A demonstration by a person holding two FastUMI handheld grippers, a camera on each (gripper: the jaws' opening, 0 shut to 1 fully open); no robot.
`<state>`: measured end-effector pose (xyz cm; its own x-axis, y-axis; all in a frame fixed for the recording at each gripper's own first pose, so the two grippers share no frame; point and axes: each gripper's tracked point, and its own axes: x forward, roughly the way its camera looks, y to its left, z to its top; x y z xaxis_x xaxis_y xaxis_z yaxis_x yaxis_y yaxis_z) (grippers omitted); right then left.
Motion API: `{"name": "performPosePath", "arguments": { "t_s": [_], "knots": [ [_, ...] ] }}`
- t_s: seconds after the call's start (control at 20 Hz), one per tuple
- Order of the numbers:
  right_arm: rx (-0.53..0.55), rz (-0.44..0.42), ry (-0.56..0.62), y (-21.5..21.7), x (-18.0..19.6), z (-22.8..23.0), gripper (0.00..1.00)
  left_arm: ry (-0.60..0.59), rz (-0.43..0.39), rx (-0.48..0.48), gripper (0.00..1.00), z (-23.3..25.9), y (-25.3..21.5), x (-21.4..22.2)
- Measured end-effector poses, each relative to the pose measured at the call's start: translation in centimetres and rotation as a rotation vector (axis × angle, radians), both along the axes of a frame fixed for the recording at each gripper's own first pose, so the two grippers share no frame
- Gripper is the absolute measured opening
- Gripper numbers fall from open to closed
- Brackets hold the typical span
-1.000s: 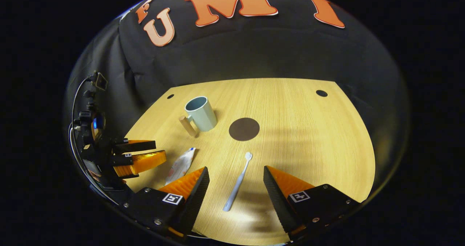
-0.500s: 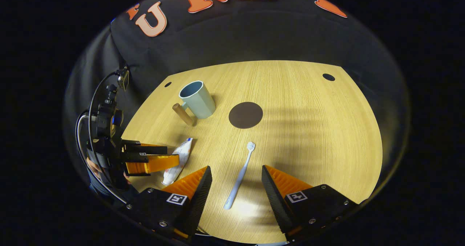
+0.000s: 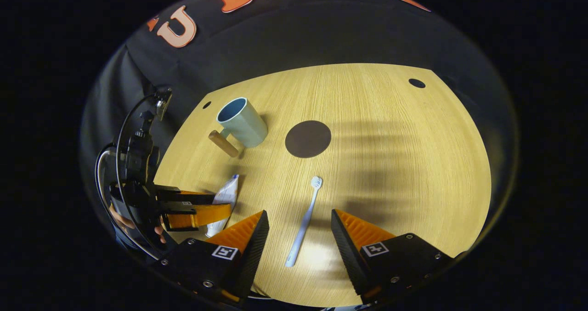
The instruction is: Put the toothbrush and toothpaste on the desktop into the cup, then pick up the cup and place it on the coaster on the desktop.
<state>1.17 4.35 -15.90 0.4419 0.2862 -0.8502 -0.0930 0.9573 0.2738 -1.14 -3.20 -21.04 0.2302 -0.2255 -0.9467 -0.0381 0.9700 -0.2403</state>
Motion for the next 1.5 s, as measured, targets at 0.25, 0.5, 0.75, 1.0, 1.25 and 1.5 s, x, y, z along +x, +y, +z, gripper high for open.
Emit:
{"name": "performPosePath", "arguments": {
  "t_s": [0.25, 0.5, 0.75, 1.0, 1.25, 1.5],
  "knots": [
    [0.0, -0.002, 0.027, 0.1, -0.1, -0.4, 0.83, 0.065, 0.024, 0.019, 0.5, -0.6, 1.1, -0.6],
    [-0.034, 0.052, 0.082, 1.1, -0.9, -1.8, 0.8, 0.047, 0.015, -0.007, 0.33, 1.1, 1.2, 0.9],
    [-0.067, 0.092, 0.163, 1.7, -1.8, -3.9, 0.76, 0.007, 0.016, -0.045, 0.18, 3.5, 1.7, 3.1],
    [-0.107, 0.089, 0.193, 1.9, -1.8, -5.1, 0.65, -0.028, 0.025, -0.057, 0.18, 3.0, 1.5, 3.1],
    [-0.161, 0.098, 0.234, 1.8, -2.3, -6.8, 0.52, -0.075, 0.028, -0.065, 0.18, 3.3, 1.9, 3.7],
    [-0.213, 0.064, 0.243, 0.7, -1.9, -7.5, 0.29, -0.112, 0.036, -0.055, 0.18, 3.8, 2.0, 3.7]
  ]
}}
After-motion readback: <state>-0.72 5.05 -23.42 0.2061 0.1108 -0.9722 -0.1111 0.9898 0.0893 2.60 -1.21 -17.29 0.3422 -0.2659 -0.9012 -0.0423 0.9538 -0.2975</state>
